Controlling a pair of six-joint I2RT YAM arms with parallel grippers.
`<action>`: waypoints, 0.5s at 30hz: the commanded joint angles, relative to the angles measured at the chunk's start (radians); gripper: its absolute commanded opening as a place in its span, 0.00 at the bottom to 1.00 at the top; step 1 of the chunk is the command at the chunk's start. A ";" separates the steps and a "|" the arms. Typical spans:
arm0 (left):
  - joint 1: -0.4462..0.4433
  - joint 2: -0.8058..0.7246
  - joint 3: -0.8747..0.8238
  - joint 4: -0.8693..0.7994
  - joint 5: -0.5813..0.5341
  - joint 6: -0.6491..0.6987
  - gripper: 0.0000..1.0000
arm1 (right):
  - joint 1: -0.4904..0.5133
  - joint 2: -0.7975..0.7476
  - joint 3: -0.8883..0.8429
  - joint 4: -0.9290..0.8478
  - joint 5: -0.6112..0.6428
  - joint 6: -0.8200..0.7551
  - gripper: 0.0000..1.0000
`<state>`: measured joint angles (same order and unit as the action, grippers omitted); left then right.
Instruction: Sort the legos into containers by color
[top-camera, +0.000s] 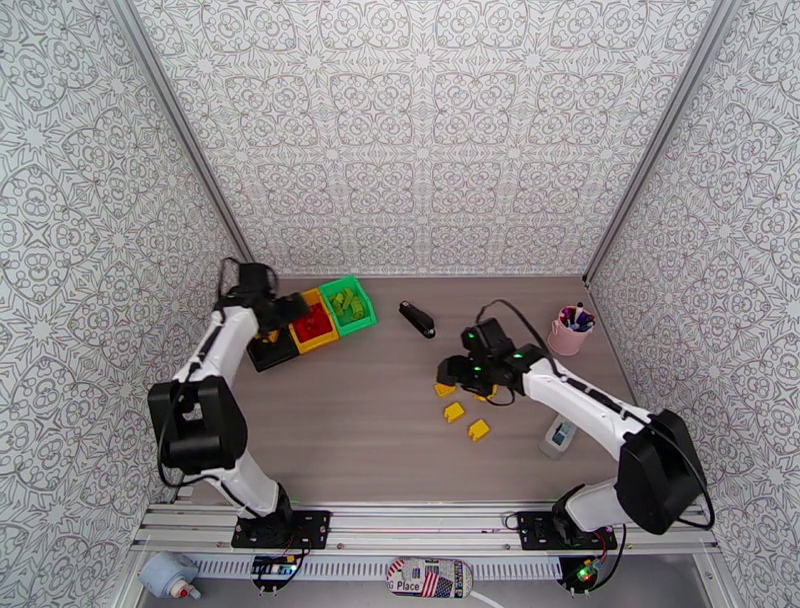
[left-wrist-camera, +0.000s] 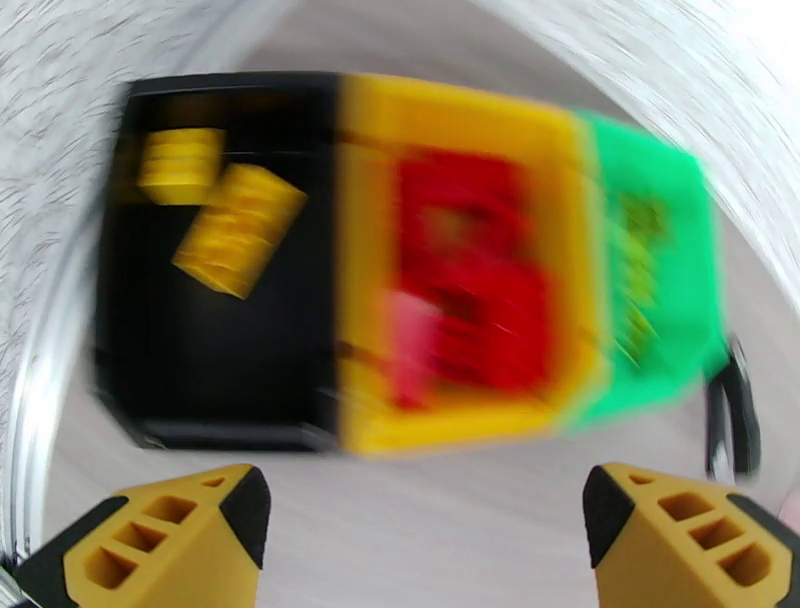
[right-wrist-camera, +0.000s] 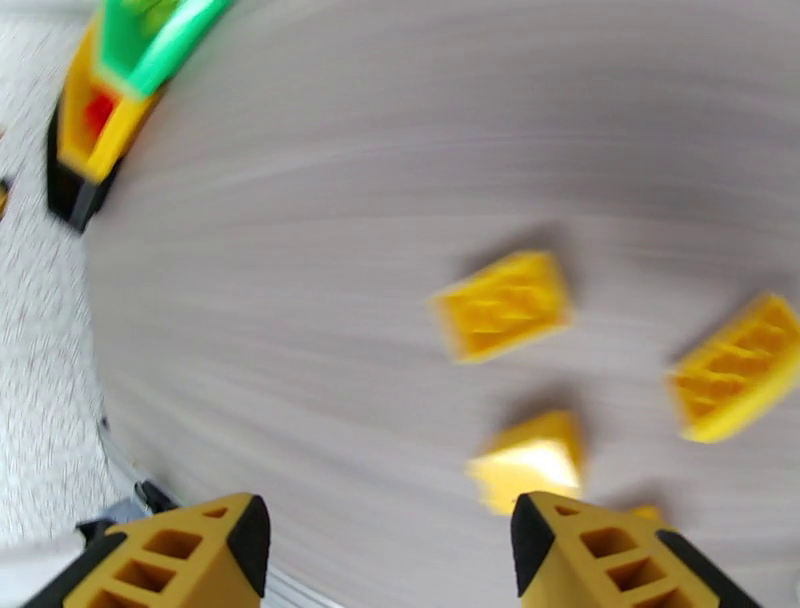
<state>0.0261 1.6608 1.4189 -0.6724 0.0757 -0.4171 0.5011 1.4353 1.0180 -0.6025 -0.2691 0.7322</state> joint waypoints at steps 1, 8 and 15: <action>-0.142 -0.031 -0.056 0.037 -0.008 0.068 0.89 | -0.065 -0.061 -0.055 -0.025 0.020 -0.020 0.69; -0.449 0.030 -0.077 0.073 0.019 0.193 0.89 | -0.179 -0.127 -0.136 -0.038 -0.040 -0.050 0.69; -0.693 0.178 0.013 0.038 0.026 0.307 0.88 | -0.234 -0.202 -0.225 -0.046 -0.080 -0.062 0.69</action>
<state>-0.6209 1.7916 1.3804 -0.6167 0.0872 -0.1932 0.2813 1.2701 0.8238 -0.6270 -0.3141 0.6876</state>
